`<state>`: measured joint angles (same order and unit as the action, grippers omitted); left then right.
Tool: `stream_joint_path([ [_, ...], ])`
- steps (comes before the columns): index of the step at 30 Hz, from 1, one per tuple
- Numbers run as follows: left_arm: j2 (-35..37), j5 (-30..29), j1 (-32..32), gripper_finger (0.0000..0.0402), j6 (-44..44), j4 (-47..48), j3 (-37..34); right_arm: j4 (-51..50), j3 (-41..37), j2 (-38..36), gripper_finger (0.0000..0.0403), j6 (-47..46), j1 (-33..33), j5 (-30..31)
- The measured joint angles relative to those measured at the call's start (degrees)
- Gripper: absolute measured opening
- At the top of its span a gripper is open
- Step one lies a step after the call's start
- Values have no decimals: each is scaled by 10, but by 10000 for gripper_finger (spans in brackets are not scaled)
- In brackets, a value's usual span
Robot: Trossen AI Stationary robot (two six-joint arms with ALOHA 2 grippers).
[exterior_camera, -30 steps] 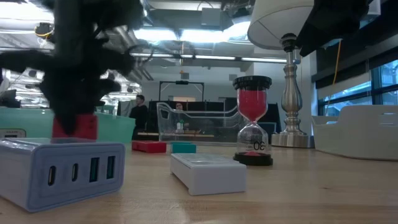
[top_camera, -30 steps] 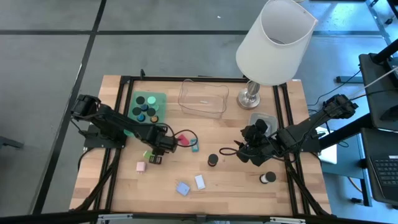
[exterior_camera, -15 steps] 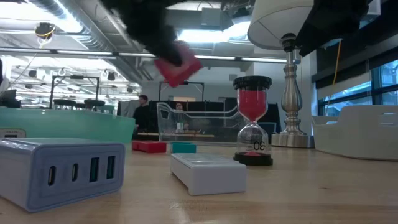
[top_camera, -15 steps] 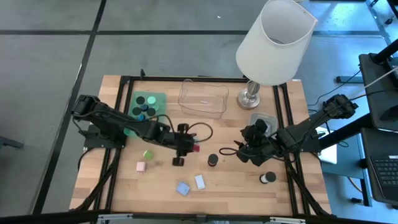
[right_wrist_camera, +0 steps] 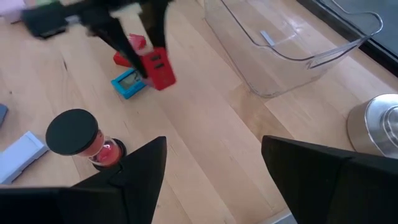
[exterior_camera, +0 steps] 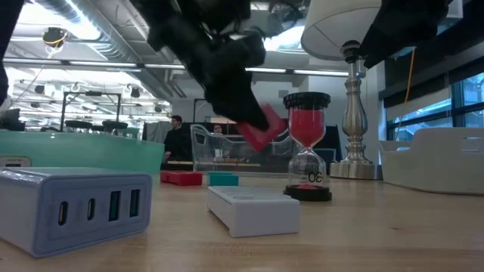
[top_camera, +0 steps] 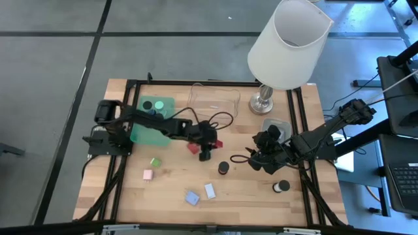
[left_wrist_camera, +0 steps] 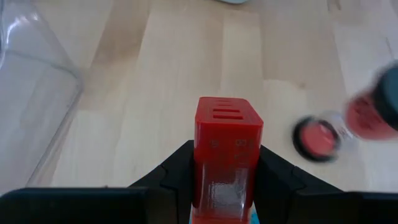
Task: Pick & Place Office items
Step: Put the red charger adapter into the gray bin
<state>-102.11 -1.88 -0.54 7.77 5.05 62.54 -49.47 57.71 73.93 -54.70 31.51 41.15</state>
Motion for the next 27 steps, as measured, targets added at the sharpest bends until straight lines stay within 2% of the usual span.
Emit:
stream_joint_path([
  [4, -28, 17, 17, 115, 19, -1, 26, 1, 0, 0, 267, 1, 0, 0],
  [12, -93, 18, 23, 115, 21, 142, 132, 2, 0, 0, 267, 2, 0, 0],
  [16, -118, 15, 23, 115, 20, 175, 176, 2, 0, 0, 267, 4, 0, 0],
  [27, -144, 33, 23, 126, 5, 194, 187, 4, 0, 0, 267, 12, 2, 0],
])
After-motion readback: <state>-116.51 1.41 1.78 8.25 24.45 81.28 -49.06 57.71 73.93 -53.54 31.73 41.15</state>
